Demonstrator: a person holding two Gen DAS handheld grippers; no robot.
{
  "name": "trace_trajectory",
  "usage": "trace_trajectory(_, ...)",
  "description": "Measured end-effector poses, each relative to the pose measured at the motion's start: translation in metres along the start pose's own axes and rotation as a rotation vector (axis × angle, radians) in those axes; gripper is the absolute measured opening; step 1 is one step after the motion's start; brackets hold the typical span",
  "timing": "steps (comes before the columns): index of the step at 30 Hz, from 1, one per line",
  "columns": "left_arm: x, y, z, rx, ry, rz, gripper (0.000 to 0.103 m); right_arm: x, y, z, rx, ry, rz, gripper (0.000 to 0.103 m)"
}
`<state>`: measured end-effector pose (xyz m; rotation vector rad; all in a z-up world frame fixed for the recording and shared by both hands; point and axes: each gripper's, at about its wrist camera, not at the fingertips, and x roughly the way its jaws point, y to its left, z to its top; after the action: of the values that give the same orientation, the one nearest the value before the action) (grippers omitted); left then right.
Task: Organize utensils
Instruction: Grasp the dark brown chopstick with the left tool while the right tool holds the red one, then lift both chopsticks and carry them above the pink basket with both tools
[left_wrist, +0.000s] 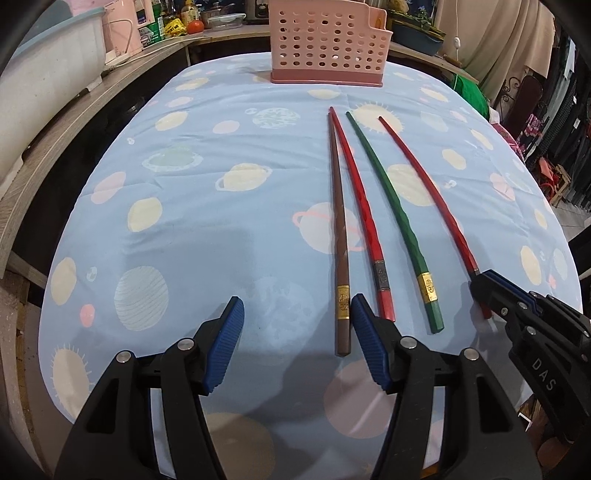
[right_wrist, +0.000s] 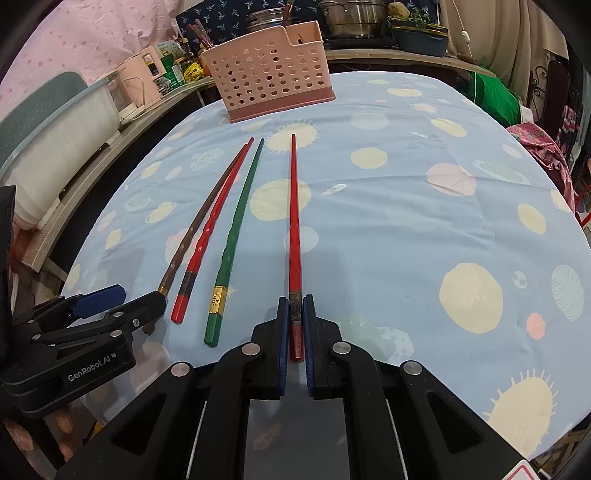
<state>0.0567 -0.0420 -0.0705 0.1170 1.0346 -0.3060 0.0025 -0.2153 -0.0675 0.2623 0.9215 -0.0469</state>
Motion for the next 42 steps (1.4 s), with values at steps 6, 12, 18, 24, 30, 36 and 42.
trace_trajectory(6, 0.001, -0.001, 0.005, 0.004, -0.011, -0.012, 0.033, 0.000, 0.001, 0.000, 0.000, 0.000, 0.001, 0.007)
trace_trajectory(12, 0.001, 0.005, 0.007, -0.020, 0.002, -0.064, 0.008, -0.001, 0.000, 0.002, 0.006, 0.002, 0.008, 0.007)
trace_trajectory(18, -0.009, 0.016, 0.015, -0.054, -0.011, -0.070, 0.007, -0.013, -0.006, 0.013, 0.024, -0.021, 0.019, 0.007)
trace_trajectory(24, -0.032, 0.027, 0.033, -0.087, -0.060, -0.088, 0.007, -0.041, -0.012, 0.036, 0.047, -0.087, 0.040, 0.007)
trace_trajectory(30, -0.063, 0.035, 0.061, -0.102, -0.143, -0.106, 0.007, -0.073, -0.018, 0.069, 0.065, -0.181, 0.058, 0.007)
trace_trajectory(36, -0.089, 0.047, 0.096, -0.122, -0.221, -0.119, 0.007, -0.099, -0.024, 0.111, 0.053, -0.283, 0.055, 0.007)
trace_trajectory(42, -0.099, 0.056, 0.132, -0.140, -0.258, -0.119, 0.007, -0.104, -0.034, 0.147, 0.073, -0.339, 0.076, 0.007)
